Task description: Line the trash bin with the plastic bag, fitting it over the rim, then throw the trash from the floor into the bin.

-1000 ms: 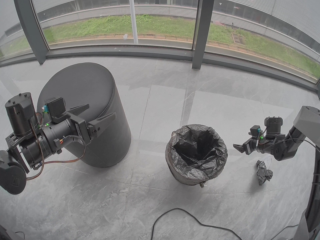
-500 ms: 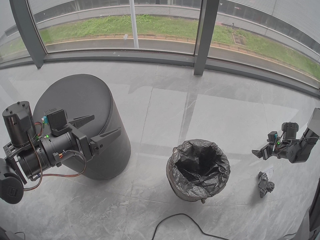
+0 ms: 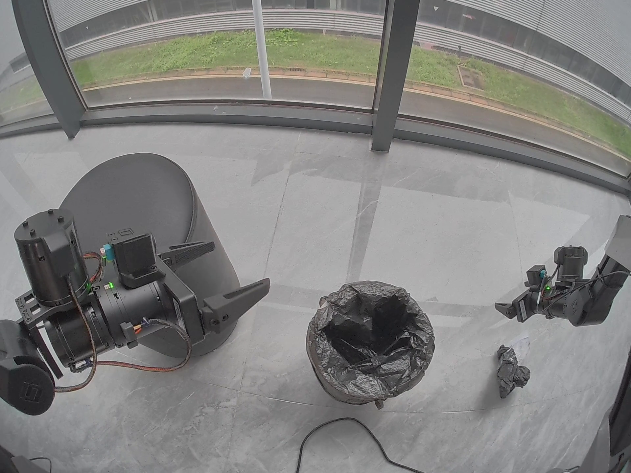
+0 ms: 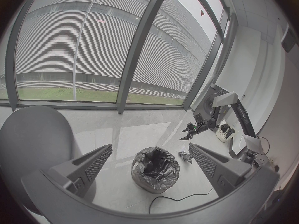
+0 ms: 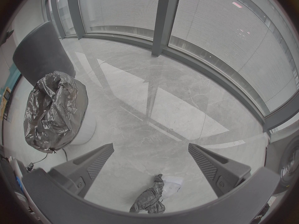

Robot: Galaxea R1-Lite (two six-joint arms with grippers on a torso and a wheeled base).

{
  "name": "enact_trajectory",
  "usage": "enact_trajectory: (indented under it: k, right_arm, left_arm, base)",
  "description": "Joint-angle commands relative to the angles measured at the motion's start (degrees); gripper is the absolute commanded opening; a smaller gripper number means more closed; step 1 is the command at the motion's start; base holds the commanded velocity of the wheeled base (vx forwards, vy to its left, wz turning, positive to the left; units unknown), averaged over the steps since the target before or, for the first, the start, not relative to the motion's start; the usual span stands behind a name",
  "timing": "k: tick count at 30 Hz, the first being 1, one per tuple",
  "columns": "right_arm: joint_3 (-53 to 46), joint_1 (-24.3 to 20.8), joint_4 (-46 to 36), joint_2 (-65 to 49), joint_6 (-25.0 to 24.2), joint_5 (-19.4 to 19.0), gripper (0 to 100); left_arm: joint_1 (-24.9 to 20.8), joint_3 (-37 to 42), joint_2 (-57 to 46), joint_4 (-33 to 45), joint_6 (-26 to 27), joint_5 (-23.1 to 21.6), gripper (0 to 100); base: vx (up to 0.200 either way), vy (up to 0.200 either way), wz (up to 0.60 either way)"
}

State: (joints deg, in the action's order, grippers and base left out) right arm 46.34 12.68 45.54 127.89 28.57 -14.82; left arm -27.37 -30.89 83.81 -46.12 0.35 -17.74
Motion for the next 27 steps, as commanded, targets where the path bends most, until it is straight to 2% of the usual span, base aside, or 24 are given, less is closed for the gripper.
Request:
enact_trajectory:
  k: [1,8,12,16,18,21,25,27]
  right_arm:
    - [-2.3,0.9,0.0,0.4,0.1,0.1,100]
    - [-0.5,1.4,-0.5,5.0,1.1,0.1,100]
    - [6.1,1.6,-0.9,9.5,1.0,0.2,100]
    - [10.0,2.3,-6.2,11.4,1.8,0.3,100]
    - [12.6,2.9,-13.0,11.3,3.2,1.1,100]
    - [22.7,4.9,-19.3,14.1,3.4,4.3,100]
    - [34.5,6.2,-23.7,19.3,3.6,4.5,100]
    - [36.6,6.3,-25.6,20.6,3.8,4.5,100]
  left_arm:
    - [-2.1,0.0,0.2,-0.1,0.1,0.0,100]
    - [-1.8,0.7,-0.2,-0.1,-0.1,0.2,100]
    - [-1.7,2.0,-0.3,-0.2,0.0,0.1,100]
    - [-1.7,3.6,-0.2,-0.2,-0.1,0.0,100]
    - [-1.7,3.8,-0.1,-0.3,-0.1,0.0,100]
    - [-1.7,3.3,0.3,-0.3,-0.1,0.0,100]
    - [-1.7,3.6,0.3,-0.4,-0.1,0.0,100]
    - [-1.6,3.7,0.2,-0.3,-0.1,0.0,100]
  base:
    - [0.0,0.0,0.0]
    - [0.0,0.0,0.0]
    - [0.0,0.0,0.0]
    - [0.0,0.0,0.0]
    - [0.0,0.0,0.0]
    - [0.0,0.0,0.0]
    - [0.0,0.0,0.0]
    - [0.0,0.0,0.0]
